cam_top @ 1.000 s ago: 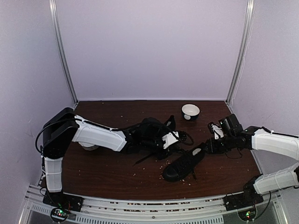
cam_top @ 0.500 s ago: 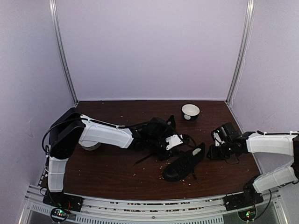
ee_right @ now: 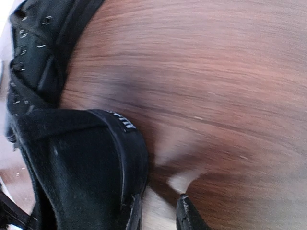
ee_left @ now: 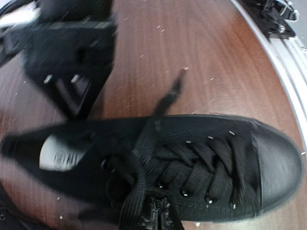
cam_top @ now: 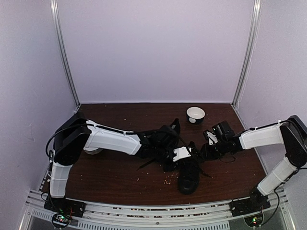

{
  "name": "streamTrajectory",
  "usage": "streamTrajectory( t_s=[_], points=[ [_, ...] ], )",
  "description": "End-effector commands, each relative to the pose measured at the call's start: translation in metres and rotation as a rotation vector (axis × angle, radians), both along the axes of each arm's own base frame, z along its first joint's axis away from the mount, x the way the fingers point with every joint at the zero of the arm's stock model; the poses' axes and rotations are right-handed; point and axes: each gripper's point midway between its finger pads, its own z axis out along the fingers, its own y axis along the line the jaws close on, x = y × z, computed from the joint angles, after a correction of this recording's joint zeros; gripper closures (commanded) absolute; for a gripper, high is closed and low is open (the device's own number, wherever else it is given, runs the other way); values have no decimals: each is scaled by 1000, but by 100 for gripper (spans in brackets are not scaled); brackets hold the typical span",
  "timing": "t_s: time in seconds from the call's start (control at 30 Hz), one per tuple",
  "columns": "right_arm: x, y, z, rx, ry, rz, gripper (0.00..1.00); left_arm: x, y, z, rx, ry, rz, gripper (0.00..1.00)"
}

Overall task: Tie the shoes
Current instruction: Tie the loops with the shoelace on the shoe.

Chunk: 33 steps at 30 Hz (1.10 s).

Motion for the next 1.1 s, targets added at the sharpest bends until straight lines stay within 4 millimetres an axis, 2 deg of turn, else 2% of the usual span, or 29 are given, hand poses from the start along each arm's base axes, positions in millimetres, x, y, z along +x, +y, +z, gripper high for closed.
streamTrajectory(
  t_s=[0.0, 0.13, 0.3, 0.5, 0.7, 0.87, 1.07],
  points=[
    [8, 31, 22, 122, -39, 82, 75, -13, -17, 27, -107, 15, -49, 100],
    [7, 25, 32, 78, -64, 115, 73, -8, -17, 59, -184, -3, -17, 100],
    [-3, 20, 58, 71, -128, 185, 71, 4, -15, 92, -250, -25, 32, 100],
    [-21, 32, 78, 153, -166, 302, 72, 18, -11, 103, -291, -4, 80, 100],
    [-38, 55, 96, 303, -195, 438, 74, 31, -11, 102, -300, -10, 116, 100],
    [-43, 59, 98, 323, -196, 470, 74, 43, -8, 102, -325, -3, 164, 100],
    [-44, 51, 92, 285, -205, 434, 74, 45, -7, 99, -341, 6, 172, 100]
  ],
)
